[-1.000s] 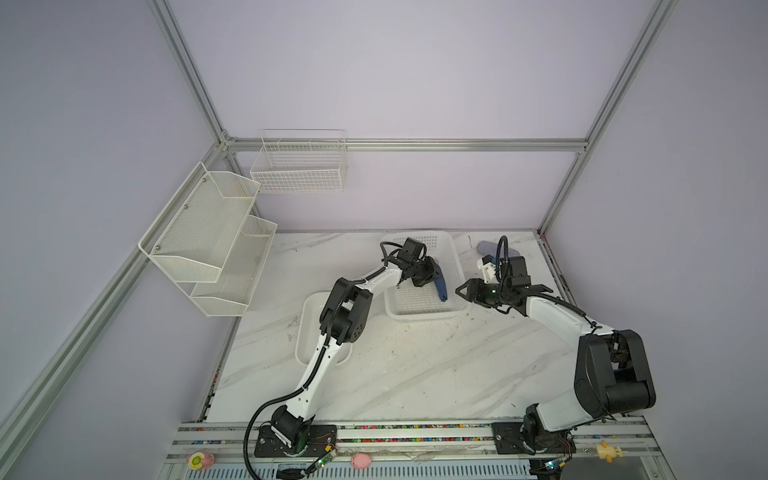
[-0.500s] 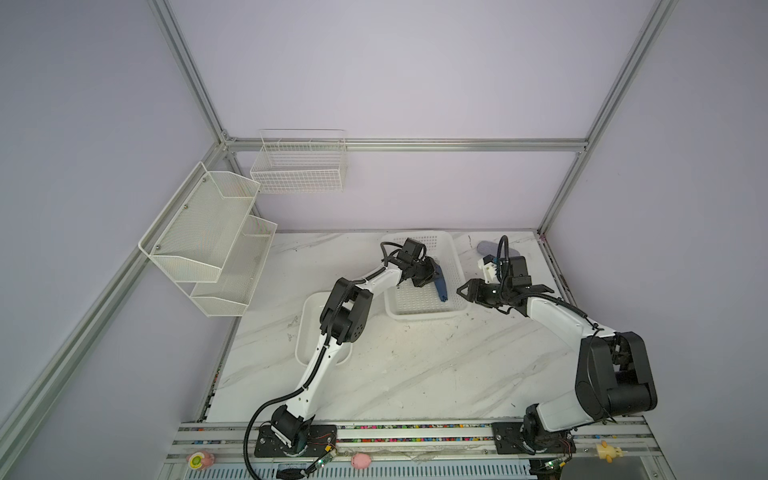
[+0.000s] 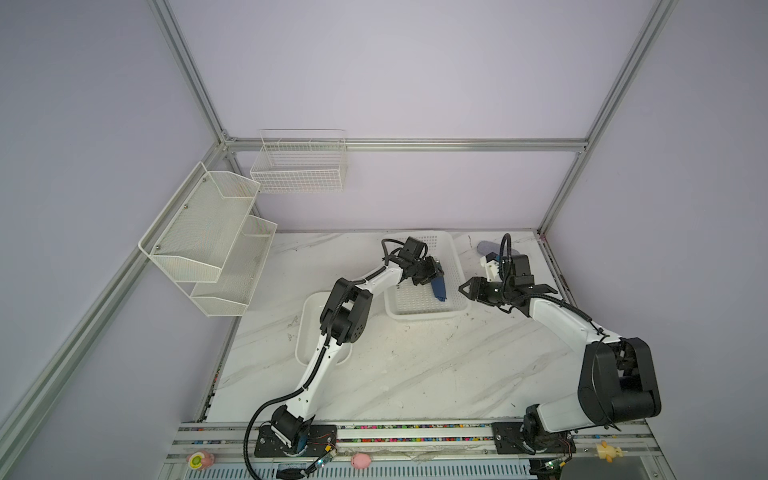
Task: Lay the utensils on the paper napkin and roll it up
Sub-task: 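Lower the blue bundle into the basket with the left gripper while right hovers, then open the left gripper to release the bundle into the basket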
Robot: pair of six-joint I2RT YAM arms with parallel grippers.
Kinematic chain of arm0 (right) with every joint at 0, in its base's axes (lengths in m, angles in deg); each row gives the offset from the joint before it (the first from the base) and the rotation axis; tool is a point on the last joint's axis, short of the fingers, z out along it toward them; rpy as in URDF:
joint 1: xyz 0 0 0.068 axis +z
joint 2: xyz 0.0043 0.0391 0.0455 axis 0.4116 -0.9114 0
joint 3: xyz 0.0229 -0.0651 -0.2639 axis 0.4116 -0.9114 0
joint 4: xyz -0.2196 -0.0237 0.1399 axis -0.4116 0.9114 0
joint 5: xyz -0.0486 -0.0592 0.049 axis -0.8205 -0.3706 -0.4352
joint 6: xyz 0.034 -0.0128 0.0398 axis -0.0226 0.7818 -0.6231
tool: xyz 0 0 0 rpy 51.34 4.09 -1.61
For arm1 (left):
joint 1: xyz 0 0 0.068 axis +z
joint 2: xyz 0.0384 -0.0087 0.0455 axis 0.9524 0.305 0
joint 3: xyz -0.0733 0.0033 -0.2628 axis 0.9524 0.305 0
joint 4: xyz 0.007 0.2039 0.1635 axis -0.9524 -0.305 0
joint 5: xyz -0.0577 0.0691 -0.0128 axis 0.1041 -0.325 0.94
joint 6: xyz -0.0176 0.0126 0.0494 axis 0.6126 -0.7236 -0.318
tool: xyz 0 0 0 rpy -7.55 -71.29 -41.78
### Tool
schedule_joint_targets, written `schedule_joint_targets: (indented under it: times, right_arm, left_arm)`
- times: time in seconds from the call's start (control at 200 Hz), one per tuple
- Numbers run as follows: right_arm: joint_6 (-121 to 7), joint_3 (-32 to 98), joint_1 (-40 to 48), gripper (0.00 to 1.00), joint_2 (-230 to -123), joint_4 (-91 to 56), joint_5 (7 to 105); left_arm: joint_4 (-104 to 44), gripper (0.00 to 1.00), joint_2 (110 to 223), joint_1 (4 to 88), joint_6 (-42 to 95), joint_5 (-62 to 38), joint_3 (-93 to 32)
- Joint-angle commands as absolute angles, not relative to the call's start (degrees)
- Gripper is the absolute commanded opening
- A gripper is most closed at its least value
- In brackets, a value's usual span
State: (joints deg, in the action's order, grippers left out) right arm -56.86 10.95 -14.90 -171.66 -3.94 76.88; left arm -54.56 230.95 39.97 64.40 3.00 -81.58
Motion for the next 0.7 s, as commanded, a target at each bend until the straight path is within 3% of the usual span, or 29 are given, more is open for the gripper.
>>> schedule_joint_targets:
  times: [0.0, 0.1, 0.125, 0.175, 0.475, 0.695]
  right_arm:
    - [-58.01, 13.02, -14.59, 0.54, -168.38, -4.20, 77.67]
    - [-58.11, 13.13, -14.56, 0.54, -167.73, -3.80, 75.95]
    - [-58.15, 13.12, -14.58, 0.54, -167.71, -3.68, 75.64]
    - [-58.14, 13.11, -14.61, 0.54, -167.73, -3.41, 75.18]
    - [-58.18, 12.58, -14.64, 0.54, -167.73, -3.82, 74.74]
    - [-57.99, 12.51, -14.65, 0.54, -167.67, -4.06, 75.17]
  left_arm:
    - [-60.38, 0.50, 228.14, 39.60, 61.54, -3.18, -84.31]
    - [-61.44, 0.58, 226.89, 39.37, 60.66, -5.25, -84.21]
    - [-61.78, 0.66, 226.59, 39.29, 60.36, -5.86, -84.32]
    - [-62.37, 0.72, 226.07, 39.20, 59.67, -6.63, -84.60]
    - [-66.74, 0.74, 221.60, 39.20, 56.38, -13.90, -83.24]
    - [-68.23, 0.59, 223.47, 39.29, 56.18, -12.29, -84.30]
